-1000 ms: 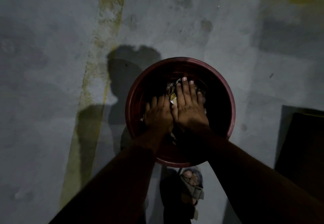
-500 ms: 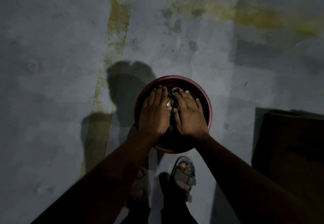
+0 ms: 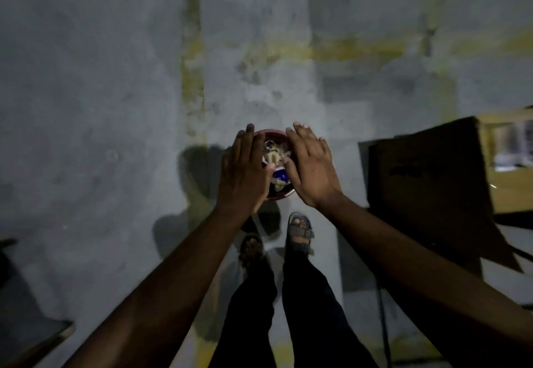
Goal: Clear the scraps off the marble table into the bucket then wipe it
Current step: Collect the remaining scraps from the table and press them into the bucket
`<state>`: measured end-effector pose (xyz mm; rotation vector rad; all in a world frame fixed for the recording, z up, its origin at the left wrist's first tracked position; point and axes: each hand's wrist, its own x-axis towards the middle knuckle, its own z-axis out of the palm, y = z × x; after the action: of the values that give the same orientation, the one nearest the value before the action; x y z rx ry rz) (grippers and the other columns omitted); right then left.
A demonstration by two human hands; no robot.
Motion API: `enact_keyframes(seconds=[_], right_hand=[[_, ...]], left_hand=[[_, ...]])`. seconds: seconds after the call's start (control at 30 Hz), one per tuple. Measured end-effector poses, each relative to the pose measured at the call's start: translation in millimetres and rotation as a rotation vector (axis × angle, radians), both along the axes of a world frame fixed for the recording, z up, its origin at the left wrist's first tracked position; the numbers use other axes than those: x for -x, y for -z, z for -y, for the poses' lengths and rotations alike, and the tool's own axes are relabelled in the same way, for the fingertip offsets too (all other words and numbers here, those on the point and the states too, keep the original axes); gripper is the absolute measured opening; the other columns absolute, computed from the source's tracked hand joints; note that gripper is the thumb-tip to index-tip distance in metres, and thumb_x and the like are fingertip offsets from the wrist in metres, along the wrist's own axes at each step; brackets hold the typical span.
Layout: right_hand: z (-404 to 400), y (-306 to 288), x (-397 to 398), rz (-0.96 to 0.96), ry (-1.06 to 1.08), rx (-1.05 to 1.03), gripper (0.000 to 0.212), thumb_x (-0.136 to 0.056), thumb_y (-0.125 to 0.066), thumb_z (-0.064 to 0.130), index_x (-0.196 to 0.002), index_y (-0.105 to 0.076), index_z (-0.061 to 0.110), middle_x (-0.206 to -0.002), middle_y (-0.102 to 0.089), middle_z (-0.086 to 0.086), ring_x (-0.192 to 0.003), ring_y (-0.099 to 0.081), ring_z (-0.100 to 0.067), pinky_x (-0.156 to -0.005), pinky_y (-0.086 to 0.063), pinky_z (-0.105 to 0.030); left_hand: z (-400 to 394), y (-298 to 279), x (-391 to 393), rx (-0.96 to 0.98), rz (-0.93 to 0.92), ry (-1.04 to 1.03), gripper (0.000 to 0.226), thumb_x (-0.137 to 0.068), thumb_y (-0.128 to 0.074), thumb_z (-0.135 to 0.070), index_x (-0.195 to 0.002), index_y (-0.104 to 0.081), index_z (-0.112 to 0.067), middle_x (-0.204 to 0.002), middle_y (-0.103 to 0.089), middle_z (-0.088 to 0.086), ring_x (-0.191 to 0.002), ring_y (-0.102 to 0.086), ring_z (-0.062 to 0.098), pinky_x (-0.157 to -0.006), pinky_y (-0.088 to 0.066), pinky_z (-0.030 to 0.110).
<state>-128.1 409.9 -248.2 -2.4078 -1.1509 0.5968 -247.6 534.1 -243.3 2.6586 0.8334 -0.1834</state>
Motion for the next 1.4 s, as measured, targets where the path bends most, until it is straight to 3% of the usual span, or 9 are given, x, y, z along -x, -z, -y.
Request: enact_keyframes(seconds=[0.1, 0.33, 0.43, 0.63, 0.8, 0.93, 1.07, 1.23, 1.4], right_hand=[[40, -71, 16, 0.021, 0.023, 0.015, 0.059, -0.106, -0.036, 0.042, -0.160, -0.029, 0.018, -0.169, -0.023, -0.005, -0.157, -0.013, -0.022, -0.127, -0.012, -0.052], [167, -199, 57, 0.132, 0.321, 0.027, 0.060, -0.107, -0.032, 0.047, -0.161, -0.025, 0.021, -0.170, -0.019, -0.002, -0.158, -0.008, -0.019, -0.127, -0.011, -0.050], [224, -230, 70, 0.177, 0.474, 0.005, 0.060, -0.106, -0.032, 0.048, -0.161, -0.025, 0.023, -0.170, -0.018, 0.000, -0.158, -0.005, -0.016, -0.127, -0.011, -0.049], [359, -262, 97, 0.247, 0.770, -0.033, 0.063, -0.104, -0.029, 0.051, -0.161, -0.024, 0.024, -0.170, -0.020, 0.000, -0.157, -0.011, -0.016, -0.126, -0.016, -0.051], [487, -273, 124, 0.271, 0.988, -0.021, 0.067, -0.101, -0.023, 0.055, -0.160, -0.027, 0.023, -0.170, -0.020, 0.000, -0.157, -0.014, -0.018, -0.125, -0.015, -0.049], [586, -277, 149, 0.306, 1.129, -0.007, 0.069, -0.101, -0.021, 0.057, -0.161, -0.026, 0.025, -0.169, -0.021, 0.000, -0.157, -0.015, -0.019, -0.124, -0.014, -0.048], [672, -275, 175, 0.302, 1.270, -0.013, 0.068, -0.100, -0.023, 0.056, -0.160, -0.028, 0.023, -0.168, -0.025, -0.003, -0.156, -0.018, -0.021, -0.125, -0.020, -0.050], [747, -263, 206, 0.226, 1.452, -0.077, 0.062, -0.104, -0.038, 0.051, -0.160, -0.026, 0.028, -0.167, -0.024, -0.006, -0.153, -0.023, -0.026, -0.122, -0.029, -0.051], [781, -236, 238, -0.047, 1.463, -0.016, 0.080, -0.096, -0.061, 0.053, -0.161, -0.020, 0.033, -0.169, -0.013, -0.006, -0.153, -0.020, -0.030, -0.119, -0.029, -0.045]], left_hand=[[17, -70, 10, 0.008, 0.060, 0.145, 0.069, -0.095, -0.038, -0.043, -0.155, -0.029, -0.012, -0.165, -0.021, 0.013, -0.149, -0.024, 0.033, -0.115, -0.029, 0.050], [99, -199, 9, 0.052, 0.225, 0.421, 0.065, -0.099, -0.037, -0.046, -0.156, -0.029, -0.016, -0.163, -0.029, 0.006, -0.150, -0.026, 0.024, -0.117, -0.027, 0.045], [152, -229, -2, 0.054, 0.225, 0.543, 0.065, -0.103, -0.040, -0.045, -0.159, -0.017, -0.020, -0.167, -0.016, 0.002, -0.153, -0.014, 0.021, -0.122, -0.019, 0.045], [286, -274, -34, 0.051, 0.296, 0.852, 0.067, -0.103, -0.039, -0.046, -0.160, -0.017, -0.019, -0.167, -0.016, 0.002, -0.153, -0.013, 0.021, -0.121, -0.018, 0.044], [420, -285, -54, 0.030, 0.295, 1.060, 0.073, -0.096, -0.019, -0.056, -0.158, -0.022, -0.019, -0.166, -0.021, 0.003, -0.152, -0.018, 0.022, -0.120, -0.019, 0.043], [536, -274, -53, 0.062, 0.298, 1.184, 0.071, -0.097, -0.023, -0.057, -0.157, -0.025, -0.019, -0.163, -0.028, 0.006, -0.148, -0.025, 0.026, -0.119, -0.023, 0.052], [629, -261, -41, 0.109, 0.228, 1.274, 0.076, -0.095, -0.012, -0.065, -0.159, -0.016, -0.024, -0.166, -0.016, 0.000, -0.152, -0.014, 0.023, -0.123, -0.018, 0.050], [679, -251, -20, 0.178, 0.079, 1.345, 0.083, -0.095, -0.037, -0.069, -0.160, -0.005, -0.028, -0.167, -0.008, -0.001, -0.151, -0.011, 0.026, -0.120, -0.018, 0.050], [695, -225, -8, -0.009, -0.108, 1.562, 0.109, -0.079, -0.063, -0.071, -0.158, 0.000, -0.032, -0.165, -0.006, 0.004, -0.147, -0.026, 0.029, -0.112, -0.036, 0.045]])
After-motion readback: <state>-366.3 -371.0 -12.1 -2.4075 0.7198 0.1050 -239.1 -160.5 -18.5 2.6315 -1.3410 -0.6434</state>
